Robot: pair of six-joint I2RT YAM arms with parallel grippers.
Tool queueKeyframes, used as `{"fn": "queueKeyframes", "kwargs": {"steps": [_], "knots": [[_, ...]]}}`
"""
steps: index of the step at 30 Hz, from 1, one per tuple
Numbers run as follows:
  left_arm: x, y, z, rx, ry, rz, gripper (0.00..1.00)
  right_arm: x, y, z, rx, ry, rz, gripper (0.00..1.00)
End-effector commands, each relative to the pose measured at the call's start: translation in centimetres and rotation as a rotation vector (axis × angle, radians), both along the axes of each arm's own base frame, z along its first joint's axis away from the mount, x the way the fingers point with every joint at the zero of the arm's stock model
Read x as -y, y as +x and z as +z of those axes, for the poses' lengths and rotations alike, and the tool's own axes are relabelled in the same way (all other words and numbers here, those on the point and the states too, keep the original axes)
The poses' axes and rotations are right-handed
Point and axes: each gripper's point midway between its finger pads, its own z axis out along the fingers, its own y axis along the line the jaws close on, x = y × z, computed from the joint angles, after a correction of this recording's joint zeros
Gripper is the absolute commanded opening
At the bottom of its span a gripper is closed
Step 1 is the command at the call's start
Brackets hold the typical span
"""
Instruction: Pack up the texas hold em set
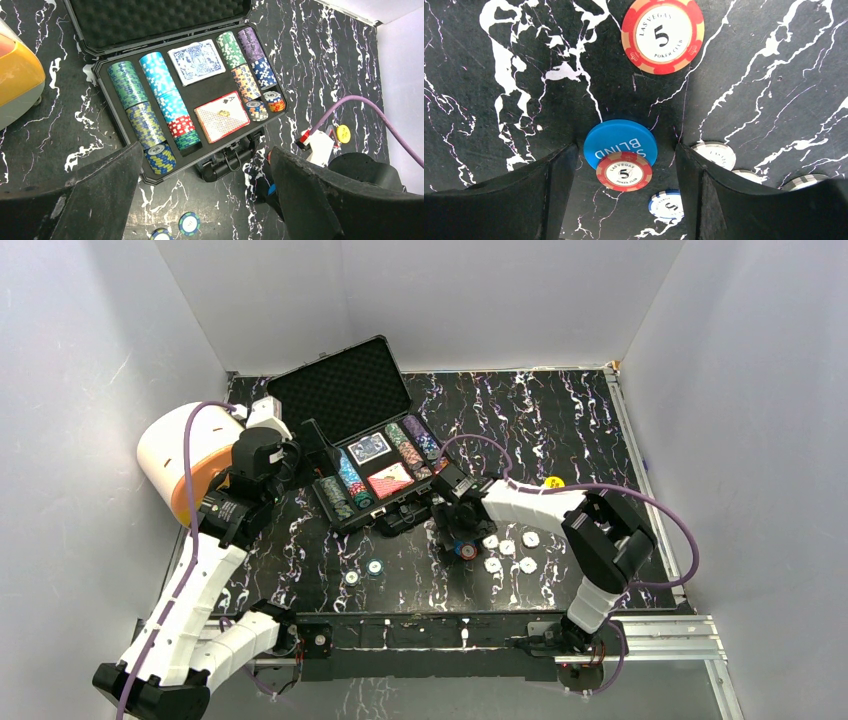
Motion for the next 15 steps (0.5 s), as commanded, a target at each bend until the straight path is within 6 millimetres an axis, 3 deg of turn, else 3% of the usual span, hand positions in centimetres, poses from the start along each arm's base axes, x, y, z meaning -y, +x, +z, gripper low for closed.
{"fn": "queueKeyframes", "kwargs": {"steps": [1, 8, 10, 15], "knots": [[-0.3, 0.0, 0.6, 0.024, -0.005, 0.018, 0.98, -0.3, 0.0, -0.6, 0.004, 0.026, 0.021, 0.77], [-0.5, -0.1, 0.6, 0.028, 0.000, 0.027, 0.98, -0.1, -0.3, -1.4, -0.007, 0.022, -0.004, 0.52], [-0.5, -0.1, 0.6, 0.028, 0.001, 0.026, 0.98, -0.3, 0.6, -0.9, 0.040, 0.032, -0.016, 0.48], [-0.5, 0.0, 0.4, 0.024, 0.001, 0.029, 0.98, -2.4, 3.8, 1.6, 0.239, 0.174, -0.010, 0.47]]}}
